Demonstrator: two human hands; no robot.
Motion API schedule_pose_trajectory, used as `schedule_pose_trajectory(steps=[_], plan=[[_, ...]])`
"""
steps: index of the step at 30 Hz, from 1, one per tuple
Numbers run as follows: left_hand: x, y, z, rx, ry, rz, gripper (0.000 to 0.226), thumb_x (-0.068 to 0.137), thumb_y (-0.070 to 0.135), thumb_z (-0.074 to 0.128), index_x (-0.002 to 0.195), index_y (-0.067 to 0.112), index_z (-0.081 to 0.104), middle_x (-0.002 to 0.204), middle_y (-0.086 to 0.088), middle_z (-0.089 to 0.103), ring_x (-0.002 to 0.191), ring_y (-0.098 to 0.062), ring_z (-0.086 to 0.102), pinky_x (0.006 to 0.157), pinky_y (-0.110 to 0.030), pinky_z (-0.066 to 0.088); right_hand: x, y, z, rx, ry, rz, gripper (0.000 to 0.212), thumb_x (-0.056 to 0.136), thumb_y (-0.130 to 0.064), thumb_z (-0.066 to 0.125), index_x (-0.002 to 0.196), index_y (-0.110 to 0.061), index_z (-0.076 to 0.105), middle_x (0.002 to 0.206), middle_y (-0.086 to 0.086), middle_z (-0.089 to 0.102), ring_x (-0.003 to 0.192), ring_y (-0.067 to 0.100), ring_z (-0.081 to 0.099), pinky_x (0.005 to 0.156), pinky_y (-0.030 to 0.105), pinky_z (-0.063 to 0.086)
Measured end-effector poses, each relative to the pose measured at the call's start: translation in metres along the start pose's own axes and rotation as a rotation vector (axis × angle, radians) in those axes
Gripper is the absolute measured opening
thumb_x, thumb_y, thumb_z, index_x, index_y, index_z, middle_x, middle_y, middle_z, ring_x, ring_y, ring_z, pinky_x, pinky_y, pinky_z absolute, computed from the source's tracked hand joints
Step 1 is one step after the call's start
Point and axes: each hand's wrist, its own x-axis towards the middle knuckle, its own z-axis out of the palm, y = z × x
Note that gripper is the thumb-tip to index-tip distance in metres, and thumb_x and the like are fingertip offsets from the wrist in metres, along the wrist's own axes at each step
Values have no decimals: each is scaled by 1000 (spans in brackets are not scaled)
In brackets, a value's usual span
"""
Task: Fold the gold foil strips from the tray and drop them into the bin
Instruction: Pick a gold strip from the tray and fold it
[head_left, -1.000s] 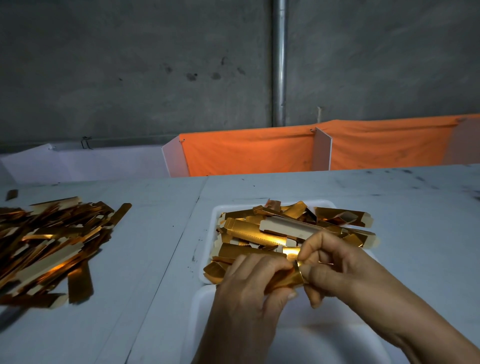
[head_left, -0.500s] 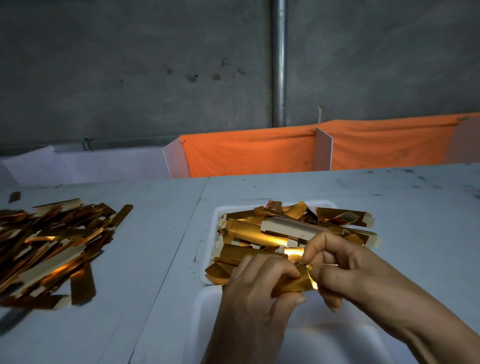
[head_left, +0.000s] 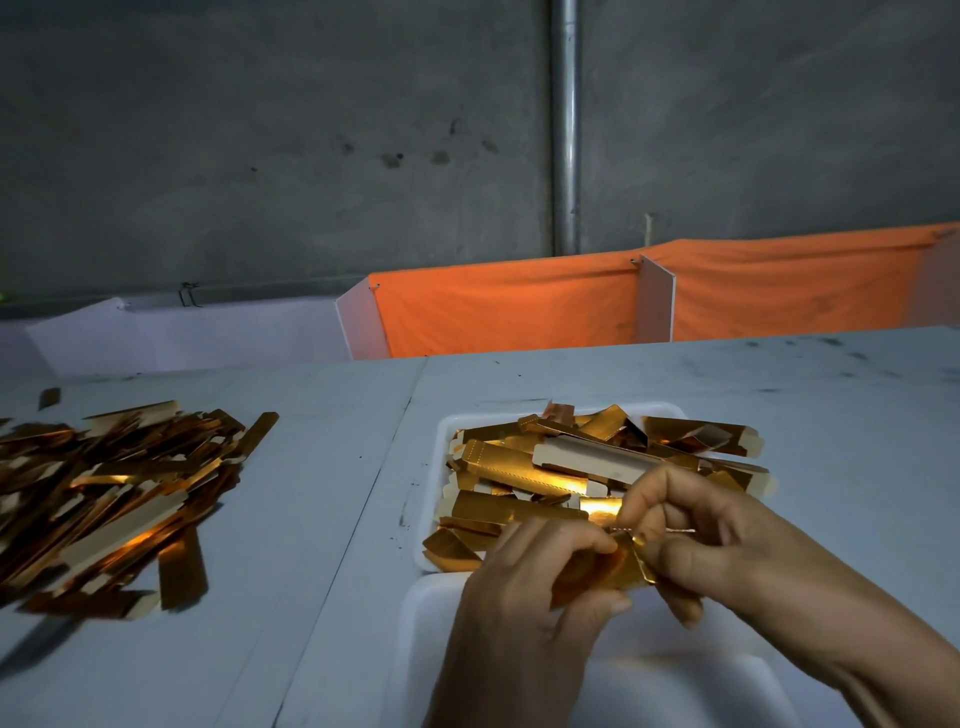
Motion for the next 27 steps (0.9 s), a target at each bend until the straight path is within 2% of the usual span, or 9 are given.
schedule_pose_trajectory(steps=[3,7,9,12,14,16,23,26,27], plan=[[-1,3,1,-55,-7,-48,31,71,41,64,97,47,47,102,29,50,110,11,42,77,-5,43,-1,0,-3,6,-18,13,28,83,13,57,79,-13,67,61,9,45,47,20,45,50,20,44],[-1,3,-1,-102,-18,-90,35,72,39,68,97,48,46,102,25,51,108,17,41,77,-3,42,-1,-4,0,-14,-50,22,18,68,-5,59,77,-17,68,61,8,45,49,17,44,49,24,46],[-2,2,-1,-93,-30,-95,33,72,38,68,96,48,47,103,22,53,107,15,42,77,-4,43,-1,-4,1,-45,-49,22,18,70,-4,60,79,-17,68,58,4,47,49,16,43,49,26,46],[-1,-1,1,40,-11,41,25,73,44,62,95,35,60,100,17,59,100,5,49,74,-13,49,-2,-4,2,-115,-36,27,20,79,2,60,84,-16,66,56,1,49,50,13,44,51,26,47],[0,-6,4,130,13,138,27,75,38,58,95,23,65,97,8,65,94,0,51,69,-24,55,-2,-4,4,-152,-26,16,20,74,-3,62,83,-21,67,58,1,51,51,14,45,52,24,48],[1,-7,4,197,26,199,24,76,34,57,93,21,68,96,7,66,92,0,51,66,-25,55,-2,-4,5,-147,-1,10,26,79,3,62,82,-22,68,60,5,51,51,16,46,52,24,48],[3,-7,4,281,27,247,22,79,31,55,92,21,70,98,8,65,93,1,50,67,-22,53,-2,-2,9,-130,93,-11,33,86,7,59,76,-23,68,58,3,54,50,16,52,58,17,49],[2,-8,5,204,34,184,19,77,33,58,95,29,64,98,10,64,94,2,51,67,-21,53,-3,-5,7,-121,36,12,26,87,0,63,78,-23,69,62,7,56,52,17,55,59,16,47],[1,-7,4,143,31,123,22,76,36,60,97,32,59,99,13,63,97,2,51,69,-15,51,-3,-6,6,-109,25,15,20,85,-5,65,79,-24,69,62,8,56,52,17,55,59,15,47]])
